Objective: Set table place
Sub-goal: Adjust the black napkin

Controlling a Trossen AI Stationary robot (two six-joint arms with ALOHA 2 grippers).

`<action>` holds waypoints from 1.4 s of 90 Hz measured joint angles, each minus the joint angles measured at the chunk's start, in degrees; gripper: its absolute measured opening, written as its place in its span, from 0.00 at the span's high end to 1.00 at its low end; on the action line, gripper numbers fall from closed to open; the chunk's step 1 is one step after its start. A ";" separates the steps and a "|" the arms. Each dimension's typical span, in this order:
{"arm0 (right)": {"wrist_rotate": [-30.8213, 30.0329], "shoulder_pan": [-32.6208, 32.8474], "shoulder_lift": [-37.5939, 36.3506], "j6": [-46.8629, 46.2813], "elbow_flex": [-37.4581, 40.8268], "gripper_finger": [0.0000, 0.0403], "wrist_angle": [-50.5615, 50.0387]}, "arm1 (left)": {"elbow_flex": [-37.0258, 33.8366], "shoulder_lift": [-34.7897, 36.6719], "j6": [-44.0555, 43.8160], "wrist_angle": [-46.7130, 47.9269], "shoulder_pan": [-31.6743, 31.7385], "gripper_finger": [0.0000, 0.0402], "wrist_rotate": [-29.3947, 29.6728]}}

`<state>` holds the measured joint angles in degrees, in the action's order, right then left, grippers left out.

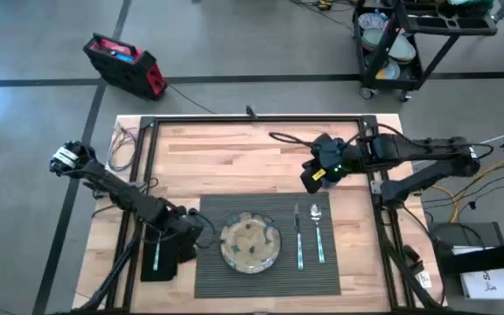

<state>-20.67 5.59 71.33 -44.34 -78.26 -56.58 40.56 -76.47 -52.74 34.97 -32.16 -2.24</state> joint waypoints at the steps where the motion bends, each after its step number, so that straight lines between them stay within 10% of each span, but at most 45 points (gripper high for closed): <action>1: -0.32 0.20 0.00 -0.15 0.00 1.00 -0.01 | 0.00 0.00 -0.17 0.01 -0.24 0.99 0.00; 65: -6.49 8.72 0.02 -11.07 4.72 1.00 0.56 | -1.74 5.38 -21.73 10.03 -15.18 1.00 5.53; 126: -9.75 12.04 0.04 -14.68 5.75 1.00 2.05 | -14.22 5.40 -26.18 -6.39 -13.87 1.00 4.82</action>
<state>-30.42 17.63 71.37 -59.02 -72.51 -54.52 26.33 -71.06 -78.92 28.58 -46.03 2.58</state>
